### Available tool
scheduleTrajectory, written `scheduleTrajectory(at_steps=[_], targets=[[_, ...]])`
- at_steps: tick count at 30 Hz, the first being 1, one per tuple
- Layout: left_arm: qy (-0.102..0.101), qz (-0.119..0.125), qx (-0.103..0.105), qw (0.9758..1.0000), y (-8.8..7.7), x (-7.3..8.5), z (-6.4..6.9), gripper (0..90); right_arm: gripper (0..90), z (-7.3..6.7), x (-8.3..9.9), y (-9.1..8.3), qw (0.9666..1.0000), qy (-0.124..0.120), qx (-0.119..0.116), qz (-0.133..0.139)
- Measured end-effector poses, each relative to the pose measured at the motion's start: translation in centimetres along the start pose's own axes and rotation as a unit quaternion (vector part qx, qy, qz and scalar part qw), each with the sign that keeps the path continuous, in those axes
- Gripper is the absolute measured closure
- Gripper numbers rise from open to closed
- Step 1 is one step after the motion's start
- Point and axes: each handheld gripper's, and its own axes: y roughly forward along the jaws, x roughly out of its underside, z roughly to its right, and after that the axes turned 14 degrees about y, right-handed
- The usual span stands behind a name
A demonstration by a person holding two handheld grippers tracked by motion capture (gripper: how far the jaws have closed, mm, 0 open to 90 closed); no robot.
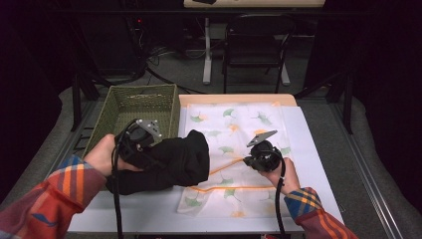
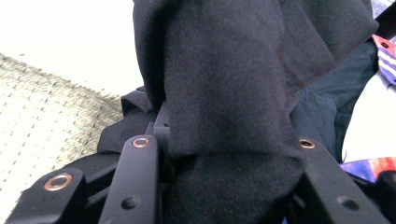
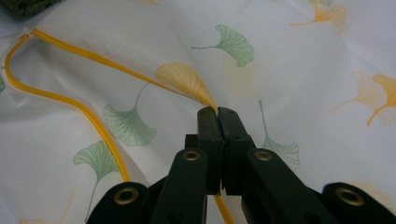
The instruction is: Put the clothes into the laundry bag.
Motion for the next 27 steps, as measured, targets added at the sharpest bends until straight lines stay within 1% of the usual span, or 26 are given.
scheduleTrajectory(at_steps=[2, 4, 5, 11, 15, 17, 18, 20, 21, 22, 27], targets=[[0.001, 0.004, 0.002, 1.0000, 0.4, -0.2, 0.2, 62.7, 89.4, 0.0, 0.0, -0.1, 1.0000, 0.003, 0.000, 0.001], [0.004, 0.006, 0.005, 1.0000, 0.8, -0.5, 0.4, 62.7, 89.4, 0.0, -0.1, -0.1, 1.0000, 0.000, 0.000, 0.003], [0.003, 0.006, 0.010, 0.9999, 1.0, -0.7, 0.5, 62.6, 89.4, 0.0, -0.1, -0.2, 1.0000, 0.002, 0.000, 0.004], [0.010, 0.016, 0.017, 0.9997, 2.1, -1.7, 1.1, 62.6, 89.3, -0.1, -0.1, -0.2, 1.0000, 0.004, -0.001, 0.007], [0.015, 0.018, 0.015, 0.9996, 2.9, -2.3, 1.5, 62.5, 89.3, -0.1, -0.2, -0.3, 1.0000, 0.005, -0.002, 0.008], [0.011, 0.023, 0.017, 0.9995, 3.3, -2.5, 1.7, 62.5, 89.3, 0.0, -0.2, -0.3, 0.9999, 0.005, -0.001, 0.009], [0.011, 0.024, 0.022, 0.9994, 3.5, -2.6, 1.7, 62.5, 89.3, 0.0, -0.2, -0.3, 0.9999, 0.005, -0.001, 0.009], [0.018, 0.018, 0.020, 0.9995, 4.1, -3.0, 1.9, 62.5, 89.3, 0.0, -0.2, -0.4, 0.9999, 0.008, -0.002, 0.009], [0.016, 0.021, 0.020, 0.9995, 4.4, -3.1, 2.1, 62.5, 89.3, 0.0, -0.2, -0.4, 0.9999, 0.007, -0.001, 0.011], [0.014, 0.023, 0.025, 0.9993, 4.6, -3.3, 2.2, 62.5, 89.3, 0.0, -0.3, -0.5, 0.9999, 0.008, -0.001, 0.011], [0.017, 0.023, 0.031, 0.9991, 6.0, -3.9, 2.7, 62.5, 89.3, 0.1, -0.3, -0.6, 0.9998, 0.009, 0.000, 0.016]])
